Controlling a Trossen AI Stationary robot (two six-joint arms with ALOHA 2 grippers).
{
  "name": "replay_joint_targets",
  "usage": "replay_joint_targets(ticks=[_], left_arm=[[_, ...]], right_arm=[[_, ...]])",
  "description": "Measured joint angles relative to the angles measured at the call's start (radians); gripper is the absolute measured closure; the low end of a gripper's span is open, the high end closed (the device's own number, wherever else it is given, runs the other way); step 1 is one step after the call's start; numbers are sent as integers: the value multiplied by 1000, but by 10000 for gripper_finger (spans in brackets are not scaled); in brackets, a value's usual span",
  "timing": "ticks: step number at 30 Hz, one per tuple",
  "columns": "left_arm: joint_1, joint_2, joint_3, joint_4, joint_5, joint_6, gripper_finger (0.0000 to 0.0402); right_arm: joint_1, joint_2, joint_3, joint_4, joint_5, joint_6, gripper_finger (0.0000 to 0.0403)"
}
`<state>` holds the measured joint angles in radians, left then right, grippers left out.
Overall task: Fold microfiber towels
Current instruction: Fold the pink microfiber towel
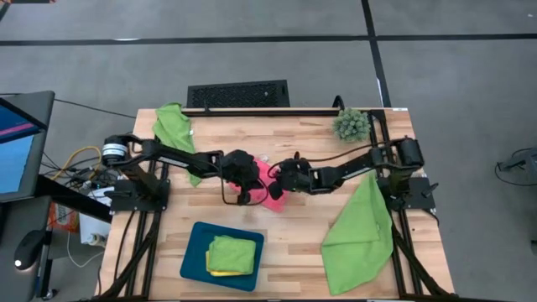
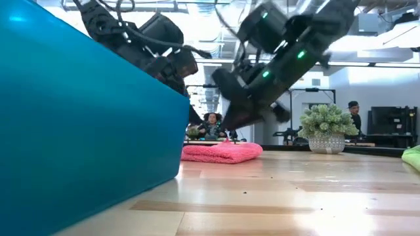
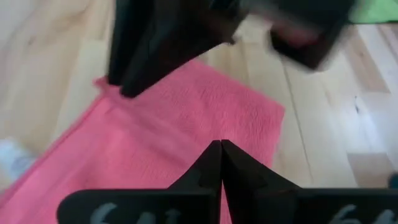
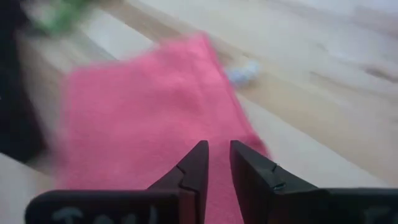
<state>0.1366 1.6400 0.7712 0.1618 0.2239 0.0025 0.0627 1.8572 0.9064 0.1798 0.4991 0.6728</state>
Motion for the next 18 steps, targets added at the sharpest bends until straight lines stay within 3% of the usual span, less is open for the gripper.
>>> replay_joint_targets(ticks=[9, 13, 18], left_arm=[[50, -181, -35, -214, -90, -31, 402], [85, -247, -82, -306, -140, -135, 401], [131, -328, -215, -310, -150, -368, 399]], right_arm=[[-70, 156, 18, 110, -91, 3, 312], [-71, 138, 18, 129, -100, -4, 312], [-78, 6, 22, 116, -68, -20, 312]])
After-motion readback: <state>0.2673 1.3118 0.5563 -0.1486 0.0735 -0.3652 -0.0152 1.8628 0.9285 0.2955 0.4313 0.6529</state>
